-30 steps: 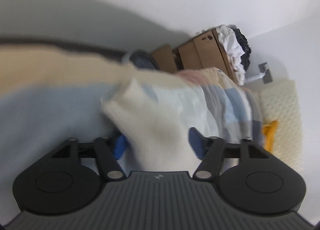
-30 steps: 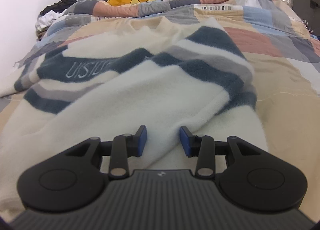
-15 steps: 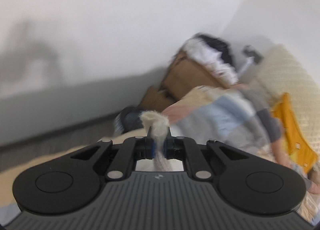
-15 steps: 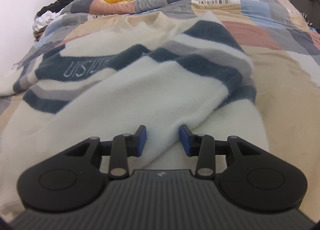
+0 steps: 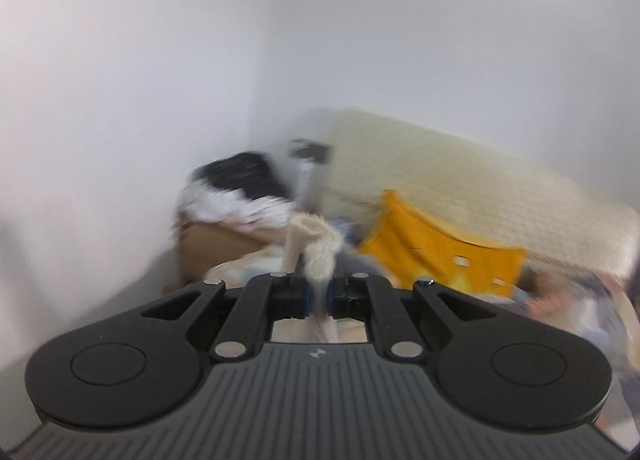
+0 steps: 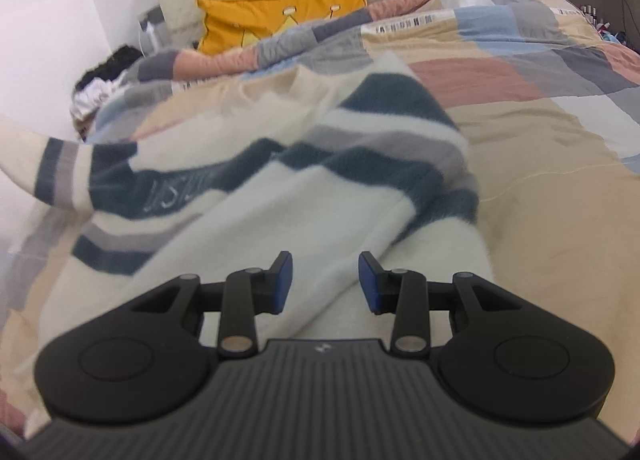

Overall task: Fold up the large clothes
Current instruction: 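Lift the sleeve with the left gripper and carry it over the fleece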

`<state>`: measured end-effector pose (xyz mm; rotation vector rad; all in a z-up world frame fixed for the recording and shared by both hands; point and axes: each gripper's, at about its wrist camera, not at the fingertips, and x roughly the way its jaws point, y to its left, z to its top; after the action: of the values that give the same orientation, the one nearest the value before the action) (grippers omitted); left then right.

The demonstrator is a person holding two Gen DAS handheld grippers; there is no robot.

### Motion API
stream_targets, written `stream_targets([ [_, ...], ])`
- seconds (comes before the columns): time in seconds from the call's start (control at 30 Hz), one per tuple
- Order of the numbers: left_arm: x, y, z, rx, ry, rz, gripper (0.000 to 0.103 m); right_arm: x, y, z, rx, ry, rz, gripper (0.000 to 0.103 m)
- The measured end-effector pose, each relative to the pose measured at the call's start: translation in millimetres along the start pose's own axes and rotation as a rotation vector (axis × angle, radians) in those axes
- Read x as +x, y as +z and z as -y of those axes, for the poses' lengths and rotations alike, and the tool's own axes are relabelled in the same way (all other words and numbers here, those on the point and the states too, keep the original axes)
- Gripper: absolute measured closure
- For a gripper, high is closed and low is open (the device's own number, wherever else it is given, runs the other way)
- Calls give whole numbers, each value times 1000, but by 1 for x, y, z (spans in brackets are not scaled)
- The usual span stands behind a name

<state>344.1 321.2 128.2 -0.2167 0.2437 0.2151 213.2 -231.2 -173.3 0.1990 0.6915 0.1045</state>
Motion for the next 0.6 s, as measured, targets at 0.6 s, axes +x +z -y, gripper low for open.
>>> stream_targets([
  [0.6, -50, -159, 329, 241, -535, -251, 94, -41, 18, 81, 316, 0, 36, 62],
])
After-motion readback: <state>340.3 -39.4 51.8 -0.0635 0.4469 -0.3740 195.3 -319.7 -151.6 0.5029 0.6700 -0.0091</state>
